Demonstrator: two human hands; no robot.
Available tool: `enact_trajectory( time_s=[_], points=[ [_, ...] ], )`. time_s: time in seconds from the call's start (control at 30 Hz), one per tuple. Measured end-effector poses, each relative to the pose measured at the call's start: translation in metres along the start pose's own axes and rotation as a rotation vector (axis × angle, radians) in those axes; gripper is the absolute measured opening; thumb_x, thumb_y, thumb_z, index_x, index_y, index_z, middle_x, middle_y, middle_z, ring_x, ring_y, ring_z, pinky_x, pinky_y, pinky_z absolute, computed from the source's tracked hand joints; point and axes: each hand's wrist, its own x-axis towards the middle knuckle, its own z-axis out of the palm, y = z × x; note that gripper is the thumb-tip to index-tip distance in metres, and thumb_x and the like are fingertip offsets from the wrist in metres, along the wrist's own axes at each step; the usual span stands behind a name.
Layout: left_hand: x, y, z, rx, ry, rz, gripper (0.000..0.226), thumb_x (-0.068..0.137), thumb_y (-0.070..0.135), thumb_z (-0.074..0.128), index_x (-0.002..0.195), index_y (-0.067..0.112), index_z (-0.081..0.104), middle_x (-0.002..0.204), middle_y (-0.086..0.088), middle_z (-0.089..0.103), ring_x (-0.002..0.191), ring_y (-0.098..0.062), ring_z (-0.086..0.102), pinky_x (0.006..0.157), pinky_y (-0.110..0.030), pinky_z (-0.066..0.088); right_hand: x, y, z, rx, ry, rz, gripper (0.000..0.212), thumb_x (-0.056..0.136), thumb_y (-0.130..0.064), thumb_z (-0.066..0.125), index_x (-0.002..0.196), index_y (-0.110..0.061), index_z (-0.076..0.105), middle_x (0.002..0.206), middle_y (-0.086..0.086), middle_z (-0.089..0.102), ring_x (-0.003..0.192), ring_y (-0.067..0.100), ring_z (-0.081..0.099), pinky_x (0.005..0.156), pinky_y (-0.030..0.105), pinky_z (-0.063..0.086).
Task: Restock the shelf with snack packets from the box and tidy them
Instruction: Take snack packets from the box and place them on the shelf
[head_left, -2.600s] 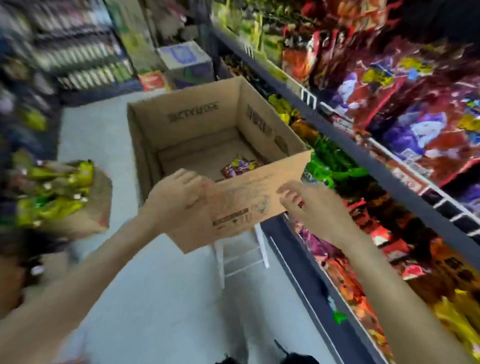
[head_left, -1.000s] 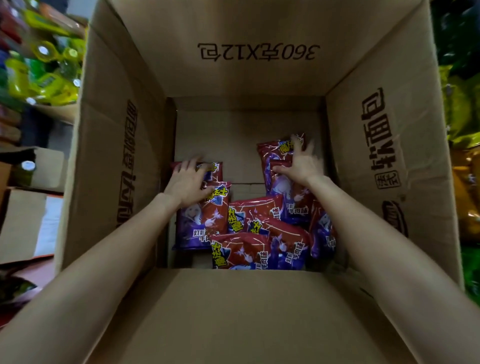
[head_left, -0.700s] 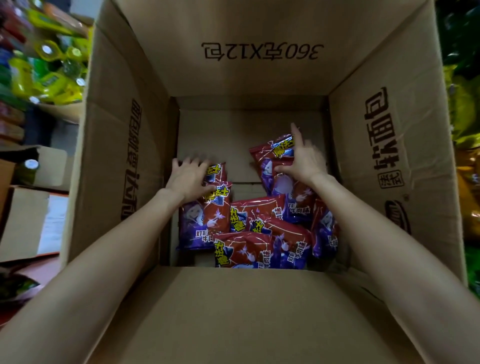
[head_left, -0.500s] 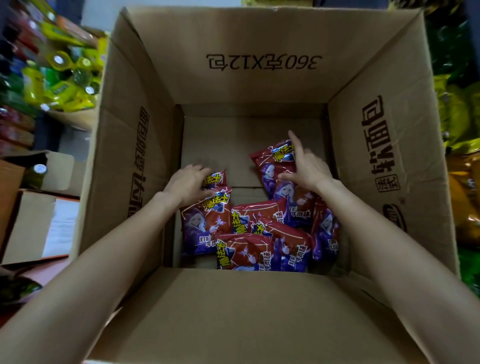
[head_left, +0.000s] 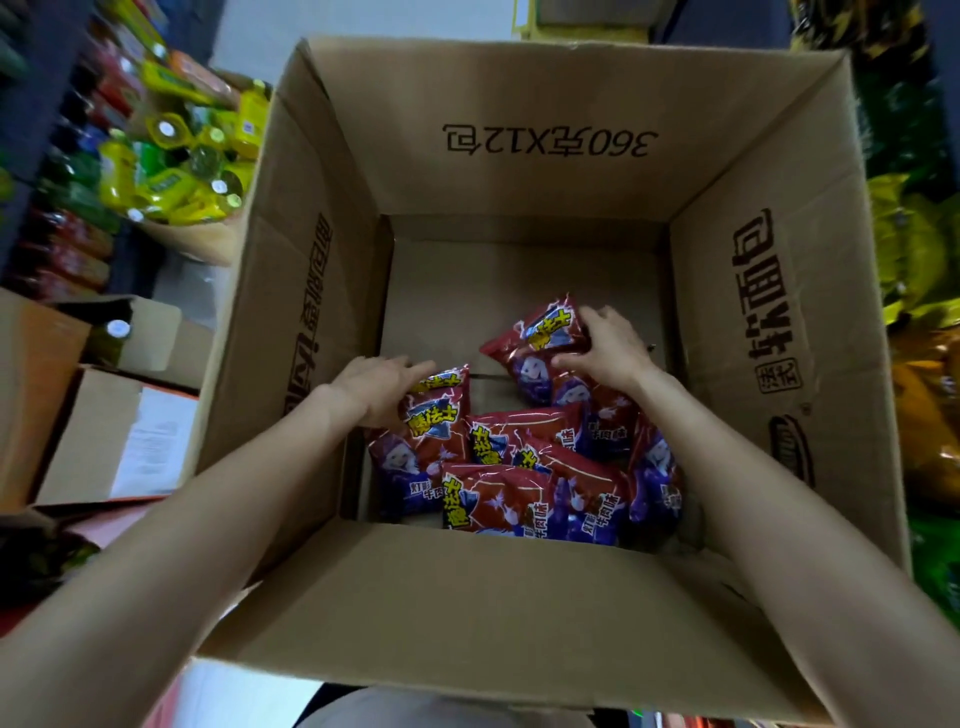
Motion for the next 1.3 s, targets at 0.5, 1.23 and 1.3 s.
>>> enact_trajectory(
  time_s=[0.5,1.23,1.3],
  points=[
    [-0.096,-0.001,-0.071,-0.604,0.825,0.230,0.049,0.074,0.023,0.079,0.117,0.023,0.056,0.111,0.011,0.060,0.101,-0.004,0.059,0.085,-0.028,0.051,-0.099,-0.057,-0.067,0.376,0.724,-0.185,0.017,0.097,-0.027,0.053,0.107,-0.013,0.052,0.098,-0.007,0.064,0.083,0.004,0.061,0.067,0.015,0.047],
    [-0.247,0.157,-0.102,-1.218,0.558,1.040,0.035,0.060,0.037,0.078,0.092,0.044,0.067,0.093,0.015,0.070,0.088,-0.007,0.065,0.083,-0.036,0.052,-0.476,-0.077,0.037,0.641,1.474,0.430,0.013,0.102,-0.029,0.040,0.092,-0.022,0.045,0.071,-0.014,0.051,0.063,-0.002,0.048,0.065,0.026,0.032],
    [-0.263,0.185,-0.083,-1.119,0.487,1.098,0.038,0.064,0.032,0.080,0.097,0.042,0.063,0.095,0.014,0.071,0.089,-0.008,0.066,0.081,-0.030,0.051,-0.509,-0.070,0.065,0.597,1.469,0.526,0.018,0.101,-0.031,0.041,0.105,-0.016,0.050,0.074,-0.003,0.056,0.070,0.009,0.055,0.065,0.031,0.033]
  ],
)
